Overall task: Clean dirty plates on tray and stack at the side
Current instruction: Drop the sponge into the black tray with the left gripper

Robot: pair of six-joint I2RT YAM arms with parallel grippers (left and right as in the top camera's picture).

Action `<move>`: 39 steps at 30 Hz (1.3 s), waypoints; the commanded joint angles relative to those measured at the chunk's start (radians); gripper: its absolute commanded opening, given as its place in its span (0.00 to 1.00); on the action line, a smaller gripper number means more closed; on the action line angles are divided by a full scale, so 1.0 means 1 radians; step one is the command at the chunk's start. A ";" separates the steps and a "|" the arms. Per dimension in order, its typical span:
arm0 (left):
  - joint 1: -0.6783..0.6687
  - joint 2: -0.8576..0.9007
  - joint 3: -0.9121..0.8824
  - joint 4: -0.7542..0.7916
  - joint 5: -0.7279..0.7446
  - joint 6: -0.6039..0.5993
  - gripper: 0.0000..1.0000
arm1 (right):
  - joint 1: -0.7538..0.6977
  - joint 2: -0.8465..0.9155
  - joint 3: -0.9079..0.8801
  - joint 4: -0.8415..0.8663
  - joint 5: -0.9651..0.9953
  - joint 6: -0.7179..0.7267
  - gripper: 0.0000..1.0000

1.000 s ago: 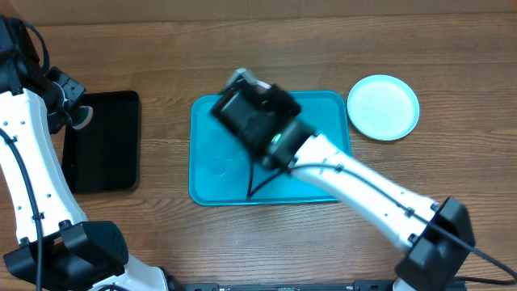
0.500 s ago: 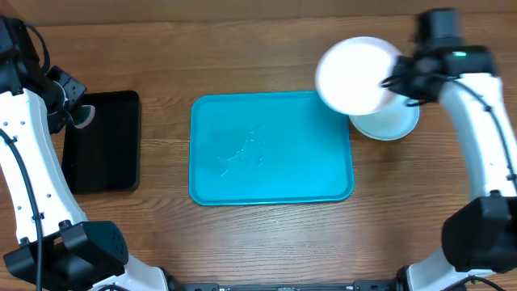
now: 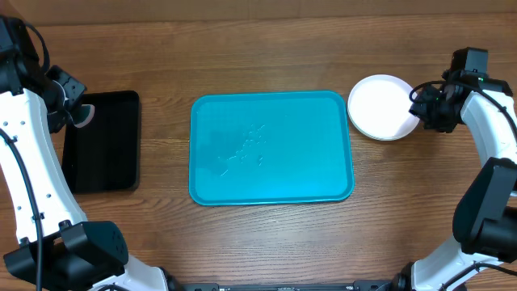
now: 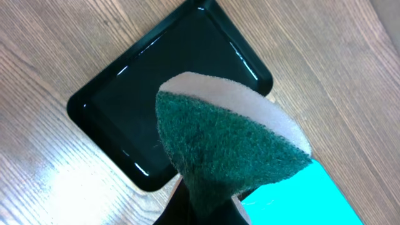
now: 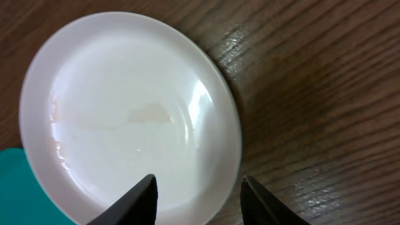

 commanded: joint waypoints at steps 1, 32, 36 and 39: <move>0.000 0.011 -0.001 0.010 0.007 -0.009 0.04 | 0.008 -0.010 0.002 0.012 -0.167 -0.036 0.45; 0.081 0.498 -0.003 0.033 -0.083 0.100 0.94 | 0.447 -0.115 0.005 -0.018 -0.451 -0.045 0.56; 0.093 0.497 0.009 0.025 -0.042 0.103 0.98 | 0.447 -0.162 0.005 -0.019 -0.439 -0.045 0.57; 0.093 0.495 0.039 -0.004 0.015 0.140 1.00 | 0.447 -0.213 0.005 -0.023 -0.439 -0.045 0.57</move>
